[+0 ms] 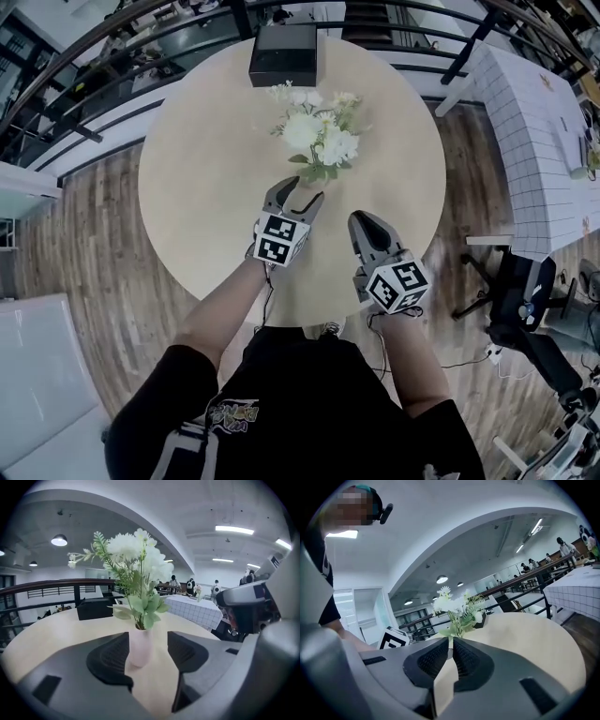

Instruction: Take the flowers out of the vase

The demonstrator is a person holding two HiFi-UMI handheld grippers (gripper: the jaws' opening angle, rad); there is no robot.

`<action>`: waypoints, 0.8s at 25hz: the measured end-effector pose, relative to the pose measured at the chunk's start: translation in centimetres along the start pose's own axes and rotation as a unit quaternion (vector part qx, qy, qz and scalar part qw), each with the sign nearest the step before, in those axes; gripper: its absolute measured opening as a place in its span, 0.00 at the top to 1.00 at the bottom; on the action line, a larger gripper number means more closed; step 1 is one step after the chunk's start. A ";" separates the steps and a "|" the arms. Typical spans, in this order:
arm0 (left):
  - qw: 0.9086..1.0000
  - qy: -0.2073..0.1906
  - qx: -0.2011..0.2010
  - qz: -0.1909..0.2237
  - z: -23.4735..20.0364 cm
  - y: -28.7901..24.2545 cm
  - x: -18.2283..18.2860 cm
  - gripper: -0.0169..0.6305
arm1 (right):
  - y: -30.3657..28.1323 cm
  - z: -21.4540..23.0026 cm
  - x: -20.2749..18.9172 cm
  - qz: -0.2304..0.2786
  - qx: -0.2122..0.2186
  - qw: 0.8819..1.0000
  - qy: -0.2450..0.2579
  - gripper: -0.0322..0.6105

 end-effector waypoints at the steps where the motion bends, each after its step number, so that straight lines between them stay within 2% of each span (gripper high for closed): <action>1: 1.000 -0.005 0.000 -0.001 -0.4 -0.7 0.1 0.59 | -0.5 0.3 0.1 0.000 -0.002 1.000 -0.001 0.91; 3: 1.000 -0.017 -0.003 -0.003 -1.0 -1.9 0.3 0.58 | -1.4 0.8 0.2 -0.002 -0.004 1.000 0.000 0.91; 5: 0.999 -0.031 -0.010 -0.003 -1.3 -2.9 0.3 0.57 | -2.6 1.3 0.3 -0.008 -0.001 1.000 0.001 0.81; 8: 0.999 -0.047 -0.019 -0.003 -1.3 -3.9 0.2 0.56 | -4.4 1.9 0.3 -0.018 0.002 1.000 0.005 0.77; 14: 0.998 -0.059 -0.030 0.004 -1.3 -5.2 0.4 0.56 | -8.5 2.7 0.1 -0.049 0.015 0.999 0.014 0.62; 20: 0.998 -0.059 -0.034 0.006 -1.8 -5.8 -0.1 0.56 | -12.0 3.2 0.2 -0.073 0.017 0.996 0.044 0.56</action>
Point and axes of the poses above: the fingertips, and each gripper's own axes: y backward along the fingers, z to its right, x out of its top, the point moved 1 cm from there along y, backward along the fingers, and after that the axes turned 15 degrees about -z, right-handed, at the moved point
